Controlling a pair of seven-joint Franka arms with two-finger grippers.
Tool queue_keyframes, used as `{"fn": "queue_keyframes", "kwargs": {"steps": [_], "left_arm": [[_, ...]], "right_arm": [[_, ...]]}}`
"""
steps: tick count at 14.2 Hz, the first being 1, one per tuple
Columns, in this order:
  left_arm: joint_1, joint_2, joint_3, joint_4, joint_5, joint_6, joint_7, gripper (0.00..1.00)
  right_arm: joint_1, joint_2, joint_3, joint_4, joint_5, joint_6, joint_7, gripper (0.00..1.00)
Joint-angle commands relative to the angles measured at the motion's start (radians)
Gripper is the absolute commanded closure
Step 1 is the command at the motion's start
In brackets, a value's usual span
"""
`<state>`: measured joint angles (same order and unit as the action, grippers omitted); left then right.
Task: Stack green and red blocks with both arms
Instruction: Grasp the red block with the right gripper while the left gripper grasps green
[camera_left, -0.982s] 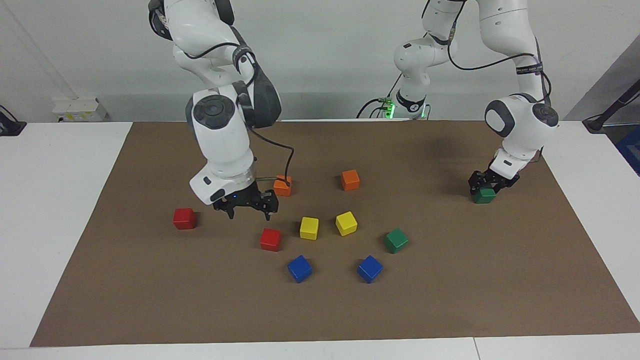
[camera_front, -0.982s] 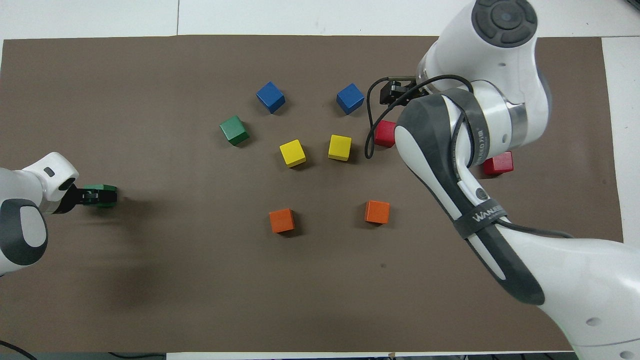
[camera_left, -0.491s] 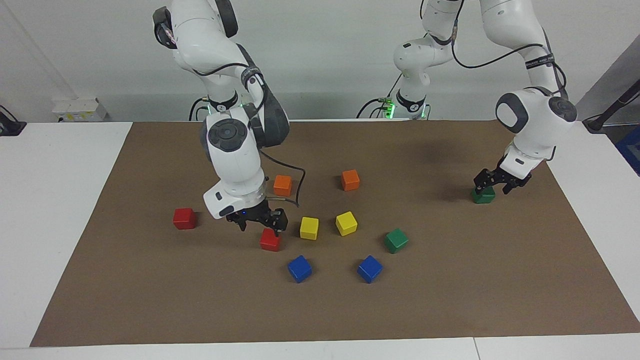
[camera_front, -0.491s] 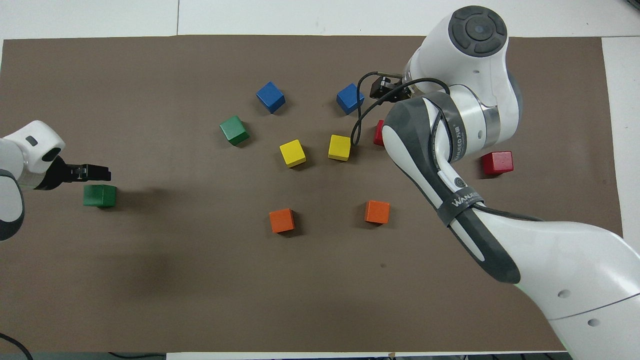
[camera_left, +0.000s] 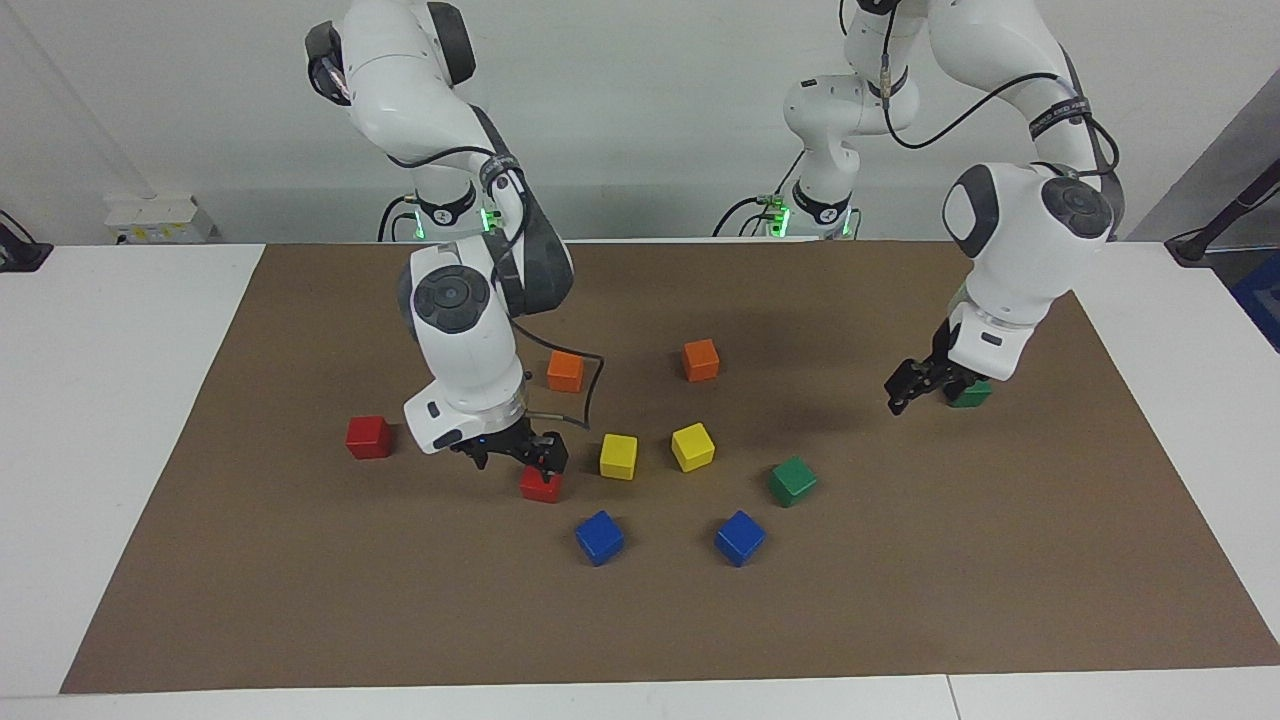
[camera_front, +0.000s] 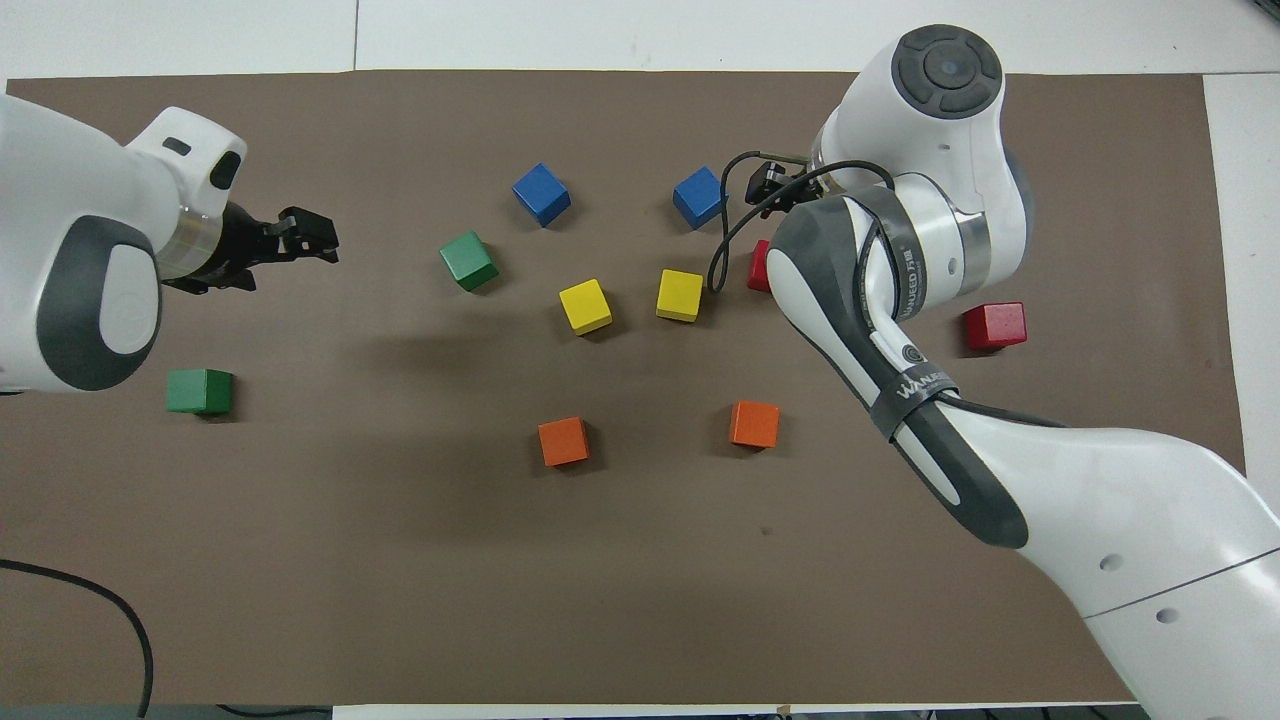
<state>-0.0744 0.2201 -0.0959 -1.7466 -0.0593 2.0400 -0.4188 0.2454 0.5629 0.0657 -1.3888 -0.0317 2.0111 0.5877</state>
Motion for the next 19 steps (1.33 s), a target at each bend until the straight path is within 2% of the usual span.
{"fn": "queue_keyframes", "kwargs": {"steps": [1, 6, 9, 12, 17, 18, 19], "left_arm": [[-0.062, 0.097, 0.015, 0.126, 0.009, -0.057, -0.173, 0.0], [-0.153, 0.254, 0.016, 0.257, 0.07, -0.066, -0.424, 0.0], [-0.176, 0.284, 0.015, 0.256, 0.073, -0.041, -0.512, 0.0], [-0.186, 0.292, 0.015, 0.21, 0.091, 0.066, -0.584, 0.0], [-0.185, 0.297, 0.015, 0.15, 0.093, 0.175, -0.633, 0.0], [-0.185, 0.298, 0.015, 0.145, 0.093, 0.19, -0.635, 0.0], [-0.185, 0.298, 0.015, 0.138, 0.093, 0.201, -0.637, 0.0]], "right_arm": [[0.011, -0.005, 0.005, -0.05, -0.007, 0.054, 0.035, 0.0], [0.018, -0.003, 0.005, -0.145, -0.007, 0.163, 0.038, 0.0], [0.018, -0.005, 0.005, -0.164, -0.007, 0.181, 0.038, 0.0], [0.018, -0.005, 0.005, -0.19, -0.007, 0.215, 0.038, 0.0], [0.018, -0.012, 0.005, -0.253, -0.007, 0.291, 0.038, 0.01], [0.017, -0.012, 0.005, -0.266, -0.007, 0.31, 0.037, 0.03], [0.015, -0.014, 0.005, -0.269, -0.007, 0.311, 0.035, 0.15]]}}
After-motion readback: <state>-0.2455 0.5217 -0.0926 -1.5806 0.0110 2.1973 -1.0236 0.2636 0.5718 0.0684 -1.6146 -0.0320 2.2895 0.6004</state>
